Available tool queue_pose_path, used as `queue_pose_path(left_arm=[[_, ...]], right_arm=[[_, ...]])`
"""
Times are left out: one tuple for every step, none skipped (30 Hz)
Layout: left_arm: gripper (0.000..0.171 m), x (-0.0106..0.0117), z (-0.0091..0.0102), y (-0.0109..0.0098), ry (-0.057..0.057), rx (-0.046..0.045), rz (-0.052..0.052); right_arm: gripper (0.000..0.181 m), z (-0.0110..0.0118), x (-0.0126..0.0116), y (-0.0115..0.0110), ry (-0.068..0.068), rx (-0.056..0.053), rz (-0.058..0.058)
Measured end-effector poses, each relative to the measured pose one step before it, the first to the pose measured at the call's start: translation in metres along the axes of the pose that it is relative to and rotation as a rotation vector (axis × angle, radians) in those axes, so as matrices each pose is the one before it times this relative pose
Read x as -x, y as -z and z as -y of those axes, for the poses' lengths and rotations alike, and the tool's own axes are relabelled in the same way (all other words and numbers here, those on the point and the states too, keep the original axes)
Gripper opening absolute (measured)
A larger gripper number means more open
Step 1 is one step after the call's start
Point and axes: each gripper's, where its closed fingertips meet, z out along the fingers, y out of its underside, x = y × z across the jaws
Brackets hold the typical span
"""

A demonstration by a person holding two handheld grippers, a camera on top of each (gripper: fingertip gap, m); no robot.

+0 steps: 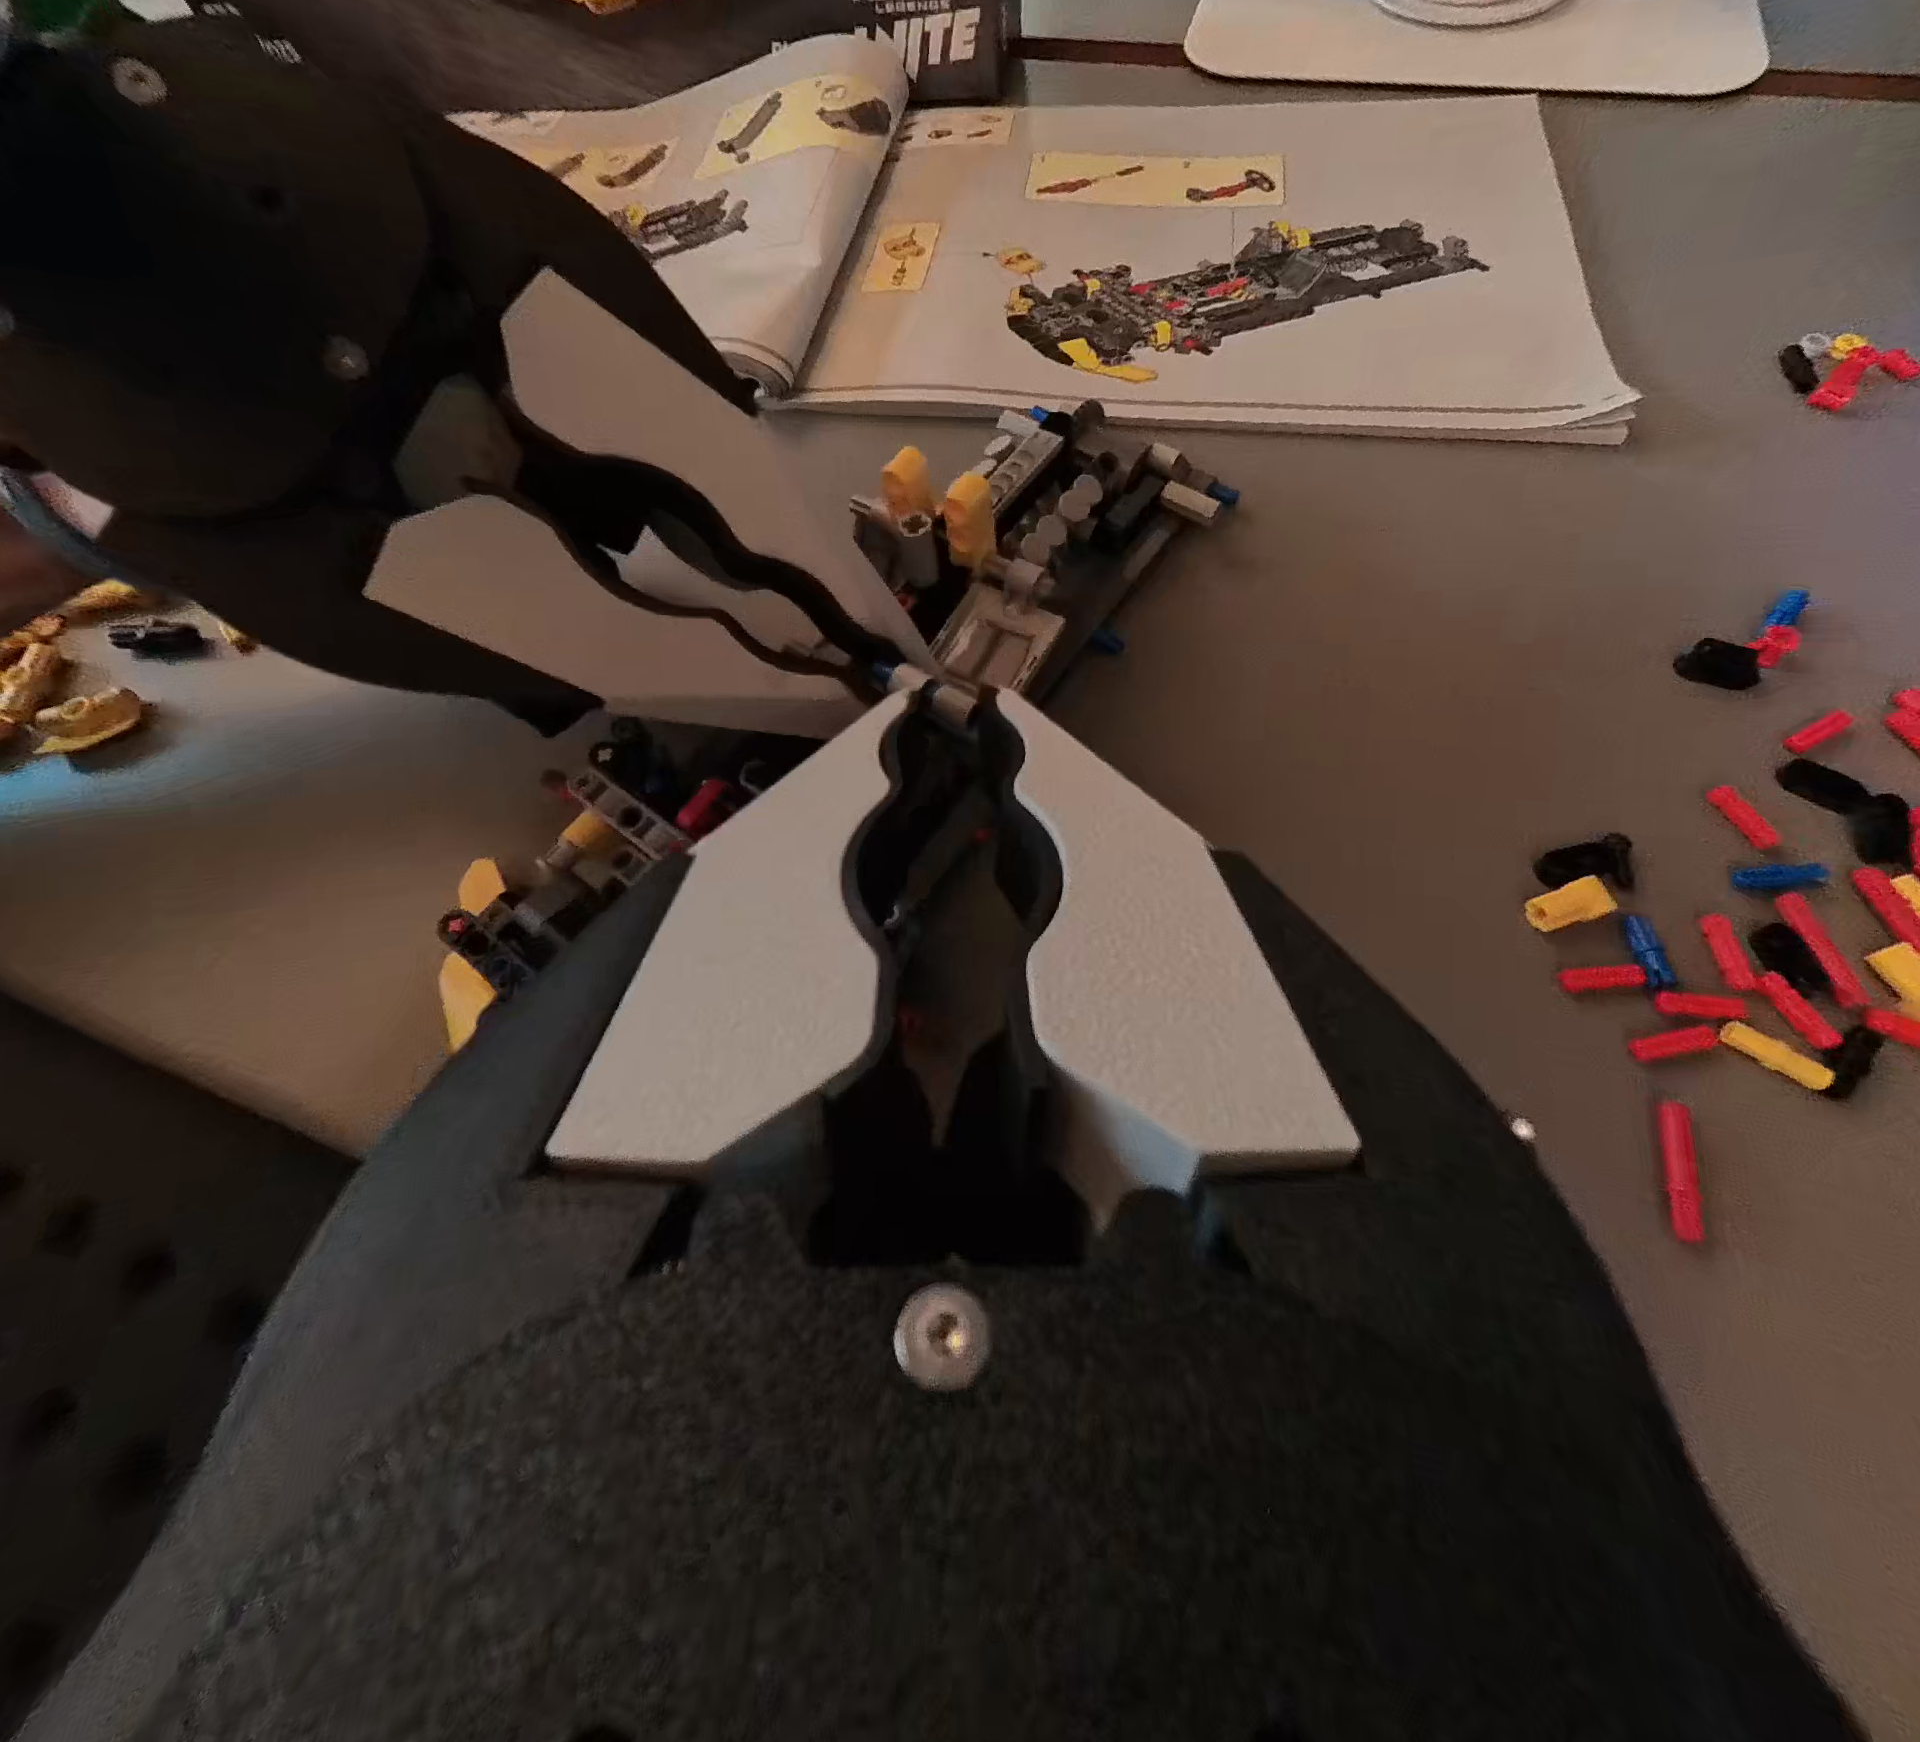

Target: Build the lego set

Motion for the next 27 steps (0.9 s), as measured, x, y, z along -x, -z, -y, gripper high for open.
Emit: queue_pose_path(left_arm=[[0.001, -0.00048, -0.00072, -0.00046, 0.0057, 0.00263, -0.0037], [0.001, 0.0002, 0.00009, -0.00041, 0.0062, -0.00221, -0.0008], [0.001, 0.00012, 0.00003, -0.00027, 0.0021, -0.00046, 0.0004], [0.001, 0.00002, 0.00003, -0.00016, -0.0023, 0.00007, 0.0], [0.001, 0.00009, 0.00069, 0.00003, -0.0001, -0.00454, 0.0014], [0.001, 0.00019, 0.00155, 0.0002, 0.0047, -0.01113, 0.0019], [0.001, -0.00002, 0.00169, 0.00032, 0.0095, -0.01268, 0.0013], [0.001, -0.00035, 0.00104, 0.00038, 0.0107, -0.00854, -0.0002], [0.001, -0.0002, -0.00054, 0.00037, 0.005, -0.00029, 0.0018], [0.002, -0.00089, -0.00072, 0.00027, 0.0003, -0.00135, -0.0021], [0.003, -0.0019, -0.00051, 0.0002, 0.0023, -0.00138, -0.0104], [0.005, -0.00128, -0.00045, 0.00033, 0.0052, 0.00025, -0.0088], [0.006, -0.00088, 0.00009, 0.00055, 0.0034, -0.00218, -0.0078], [0.006, -0.00029, 0.00002, 0.00092, 0.0024, -0.00184, -0.0051], [0.006, 0.00029, 0.00059, 0.00105, 0.004, -0.00677, -0.002], [0.007, 0.00063, 0.0025, 0.00146, 0.0087, -0.02025, -0.0008], [0.008, 0.00089, 0.00269, 0.00132, 0.0108, -0.02052, -0.0007], [0.009, 0.00069, 0.00125, 0.00073, 0.0104, -0.00955, -0.0031], [0.007, -0.00063, -0.00065, -0.00017, 0.0078, 0.00268, -0.0117], [0.005, -0.00113, -0.00364, -0.0015, 0.0012, 0.02049, -0.0117], [0.006, 0.00013, -0.00524, -0.00202, -0.0098, 0.03021, 0.0], [0.007, 0.00075, -0.00256, -0.00131, -0.0105, 0.01287, 0.0103], [0.006, -0.00004, 0.00004, -0.00018, -0.0083, -0.00178, 0.0054], [0.006, 0.00016, -0.00004, 0.00006, -0.0055, 0.00288, 0.0023], [0.005, 0.00011, -0.00086, 0.00008, -0.0092, 0.0106, 0.0006], [0.005, 0.00038, -0.00024, 0.00028, -0.0137, 0.0077, 0.0056], [0.005, 0.00028, 0.00008, 0.00019, -0.016, 0.00616, 0.0083]], right_arm=[[0.009, -0.00157, 0.00091, -0.00093, 0.0005, 0.0104, 0.0052], [0.009, -0.0004, -0.00032, -0.00048, -0.0079, 0.0029, 0.0055], [0.008, -0.00012, -0.00028, -0.00033, -0.0183, 0.0015, 0.0119], [0.008, -0.00053, 0.0, -0.00037, -0.0189, 0.0031, 0.013], [0.008, -0.00012, 0.00004, 0.00005, -0.0113, -0.0003, 0.0087], [0.008, 0.00085, -0.00018, 0.00072, -0.0085, -0.0059, 0.007], [0.008, 0.00143, -0.00044, 0.00103, -0.0107, -0.011, 0.0074], [0.008, 0.00118, -0.00033, 0.00078, -0.0097, -0.0081, 0.0113], [0.008, -0.00027, 0.00022, -0.00042, -0.0111, 0.0033, 0.0155], [0.008, -0.00085, 0.00024, -0.00074, -0.0136, 0.0084, 0.0152], [0.008, -0.00052, 0.00018, -0.00032, -0.0118, 0.0037, 0.011], [0.008, -0.00026, 0.00034, -0.00015, -0.0046, 0.0031, 0.0077], [0.007, 0.00017, 0.00055, 0.00023, 0.0009, -0.0003, 0.0052], [0.008, 0.00031, 0.00074, 0.00018, 0.0037, -0.0023, 0.003], [0.007, -0.00017, 0.0007, -0.00013, 0.0061, 0.0016, 0.0004], [0.007, -0.00088, 0.00056, -0.00037, 0.0079, 0.0057, -0.0017], [0.002, -0.00106, 0.00143, -0.00047, 0.0093, 0.0074, 0.0032], [0.001, -0.00017, 0.00008, -0.00018, 0.0081, 0.0011, -0.0058], [0.0, 0.00102, 0.0003, 0.00069, 0.005, -0.0073, -0.0021], [0.0, 0.0013, 0.00108, 0.00075, 0.0026, -0.0093, 0.0049], [0.0, 0.00009, -0.00068, 0.00022, -0.0014, -0.0012, -0.0033], [0.0, -0.00092, -0.00133, -0.00062, -0.007, 0.0064, -0.0045], [0.0, -0.00135, 0.00025, -0.00115, -0.0089, 0.0102, 0.0083], [0.0, -0.00076, 0.00009, -0.00074, -0.0077, 0.0068, 0.0077], [0.0, 0.00052, -0.00024, 0.0002, -0.005, -0.0036, 0.0027], [0.0, 0.00041, -0.00001, 0.00042, -0.0031, -0.0038, 0.0021], [0.0, -0.0002, -0.00054, 0.00006, -0.0029, 0.0008, -0.0019]])
